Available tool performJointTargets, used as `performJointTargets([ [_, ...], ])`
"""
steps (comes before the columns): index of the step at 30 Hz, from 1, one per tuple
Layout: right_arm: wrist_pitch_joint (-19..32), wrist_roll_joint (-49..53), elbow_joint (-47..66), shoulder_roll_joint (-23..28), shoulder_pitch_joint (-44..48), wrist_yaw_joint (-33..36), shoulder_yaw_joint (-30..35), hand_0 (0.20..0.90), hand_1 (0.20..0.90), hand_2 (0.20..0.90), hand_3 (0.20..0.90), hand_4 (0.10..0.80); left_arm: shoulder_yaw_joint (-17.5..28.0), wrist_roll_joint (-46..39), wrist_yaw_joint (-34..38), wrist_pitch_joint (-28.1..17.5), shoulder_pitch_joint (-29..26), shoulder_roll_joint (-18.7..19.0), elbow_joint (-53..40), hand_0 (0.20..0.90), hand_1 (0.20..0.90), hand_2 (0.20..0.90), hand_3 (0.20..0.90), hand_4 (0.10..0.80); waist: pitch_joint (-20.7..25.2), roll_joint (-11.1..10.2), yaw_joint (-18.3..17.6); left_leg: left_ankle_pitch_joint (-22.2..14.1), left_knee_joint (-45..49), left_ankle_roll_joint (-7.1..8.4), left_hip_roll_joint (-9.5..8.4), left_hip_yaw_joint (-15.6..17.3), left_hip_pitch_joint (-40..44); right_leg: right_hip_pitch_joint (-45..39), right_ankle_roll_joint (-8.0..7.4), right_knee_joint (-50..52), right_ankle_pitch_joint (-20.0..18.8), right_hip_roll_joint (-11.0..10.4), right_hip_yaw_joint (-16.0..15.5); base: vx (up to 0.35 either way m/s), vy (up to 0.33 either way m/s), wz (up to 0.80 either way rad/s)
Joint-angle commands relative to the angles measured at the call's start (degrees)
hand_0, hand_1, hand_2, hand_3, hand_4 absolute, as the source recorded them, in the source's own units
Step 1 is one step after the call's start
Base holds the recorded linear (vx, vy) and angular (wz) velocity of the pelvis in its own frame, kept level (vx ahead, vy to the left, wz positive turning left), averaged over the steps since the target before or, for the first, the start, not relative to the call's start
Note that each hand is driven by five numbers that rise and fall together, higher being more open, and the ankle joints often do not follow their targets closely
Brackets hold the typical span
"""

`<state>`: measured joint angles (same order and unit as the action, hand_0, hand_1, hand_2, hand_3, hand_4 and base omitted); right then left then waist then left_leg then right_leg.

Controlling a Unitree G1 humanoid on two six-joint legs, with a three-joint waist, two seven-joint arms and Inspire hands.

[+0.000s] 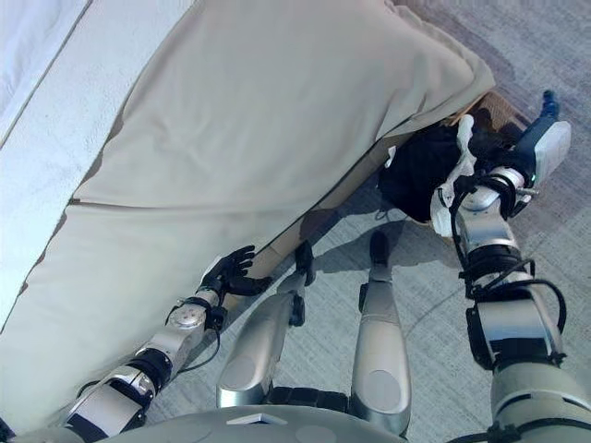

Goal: Pick up the clothes from the bed and place them into the basket

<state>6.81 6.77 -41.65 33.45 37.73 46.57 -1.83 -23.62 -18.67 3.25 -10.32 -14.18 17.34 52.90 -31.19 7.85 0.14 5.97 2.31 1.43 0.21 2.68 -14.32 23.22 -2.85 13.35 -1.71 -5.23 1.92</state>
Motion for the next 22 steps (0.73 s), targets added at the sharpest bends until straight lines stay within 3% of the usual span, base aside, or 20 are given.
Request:
performJointTargets([
  [1, 9.67, 3.59, 8.97, 0.92, -4.88, -0.34, 3.35, 0.9, 0.9, 0.9, 0.9, 0.8, 4.39, -1.05, 0.65, -2.12, 4.51, 0.36, 1.47, 0.9, 0.9, 0.9, 0.9, 0.8, 5.46, -2.65, -1.8, -5.73, 4.16, 0.51, -0.22, -2.9, -0.11, -4.63, 1.23, -3.75, 0.87, 1.73, -3.66, 0.078, 0.038, 0.07],
  [3, 10.45, 6.8, 11.74, -1.18, -9.3, -4.83, 4.43, 0.9, 0.9, 0.9, 0.9, 0.8, 5.77, -0.27, 0.28, -1.57, 5.32, 0.4, 2.41, 0.9, 0.9, 0.9, 0.9, 0.8, 7.12, -4.25, -1.86, -6.06, 3.39, 0.58, -0.04, -2.71, 1.54, -6.65, 0.95, -5.16, 0.48, 1.48, -4.05, 0.117, 0.036, 0.11],
  [6, 10.51, 15.3, 15.08, -4.03, -19.1, -20.01, 4.99, 0.9, 0.9, 0.9, 0.9, 0.8, 8.18, 1.36, -0.35, -1.06, 8.48, 0.03, 3.73, 0.9, 0.9, 0.9, 0.9, 0.8, 11.1, -6.92, -1.95, -6.47, 1.3, 0.48, 0.15, -1.99, 5.91, -11.7, 0.24, -8.68, -0.37, 1.23, -4.74, 0.192, 0.068, 0.07],
  [7, 8.98, 19.15, 15.0, -5.44, -23.97, -31.24, 3.72, 0.9, 0.9, 0.9, 0.9, 0.8, 9.66, 2.48, -1.02, -0.56, 10.43, -0.21, 4.06, 0.9, 0.9, 0.9, 0.9, 0.8, 13.69, -8.07, -1.88, -6.61, 0.38, 0.35, 0.22, -1.68, 8.25, -14.26, -0.04, -9.98, -0.56, 1.26, -5.08, 0.215, 0.071, 0.05],
  [8, 8.04, 19.44, 14.39, -5.76, -24.93, -34.28, 3.03, 0.9, 0.9, 0.9, 0.9, 0.8, 9.91, 2.62, -1.35, -0.45, 10.78, -0.2, 4.28, 0.9, 0.9, 0.9, 0.9, 0.8, 14.34, -8.34, -1.85, -6.63, 0.16, 0.35, 0.26, -1.62, 8.81, -14.87, -0.1, -10.23, -0.58, 1.26, -5.17, 0.244, 0.094, 0.07],
  [9, 4.59, 20.13, 11.24, -6.63, -27.59, -42.41, 0.64, 0.9, 0.9, 0.9, 0.9, 0.8, 10.66, 3.13, -2.92, 0.11, 11.3, -0.12, 5.44, 0.9, 0.9, 0.9, 0.9, 0.8, 16.5, -9.16, -1.69, -6.73, -0.42, 0.24, 0.28, -1.49, 10.48, -16.59, -0.26, -10.78, -0.58, 1.29, -5.42, 0.182, 0.074, 0.01],
  [11, 1.23, 19.35, 5.44, -7.63, -29.49, -48.32, -1.57, 0.9, 0.9, 0.9, 0.9, 0.8, 11.3, 3.95, -4.56, 1.06, 11.71, 0.01, 6.47, 0.9, 0.9, 0.9, 0.9, 0.8, 18.73, -9.82, -1.14, -6.89, -0.9, 0.05, 0.24, -1.5, 12.09, -18.31, -0.36, -11.03, -0.44, 1.27, -5.61, 0.19, 0.073, -0.03],
  [15, 0.85, 15.85, -11.47, -10.67, -30.84, -54.21, -4.48, 0.9, 0.9, 0.9, 0.9, 0.8, 11.36, 5.39, -7.37, 0.25, 11.81, -0.21, 11.66, 0.9, 0.9, 0.9, 0.9, 0.8, 22.55, -10.74, 0.39, -7.35, -1.78, -0.45, 0.1, -2.01, 15.44, -22.1, -0.4, -11.7, 0.0, 1.3, -6.32, 0.179, 0.047, 0.12],
  [16, -0.1, 11.87, -17.2, -13.57, -31.07, -54.22, -5.86, 0.9, 0.9, 0.9, 0.9, 0.8, 11.51, 6.23, -8.28, 0.06, 11.72, -0.62, 13.96, 0.9, 0.9, 0.9, 0.9, 0.8, 23.84, -10.97, 0.99, -7.69, -2.17, -0.73, -0.09, -2.49, 16.95, -23.77, -0.38, -12.12, 0.26, 1.35, -6.55, 0.149, 0.054, 0.15],
  [22, -4.32, 2.37, -26.7, -18.05, -31.37, -54.2, -9.13, 0.9, 0.9, 0.9, 0.9, 0.8, 11.06, 9.04, -9.95, -0.29, 10.99, -1.71, 17.5, 0.9, 0.9, 0.9, 0.9, 0.8, 25.96, -10.66, 2.28, -8.04, -3.4, -1.29, -0.5, -3.53, 19.7, -26.89, -0.5, -12.96, 0.74, 1.19, -7.4, 0.07, 0.042, 0.11],
])
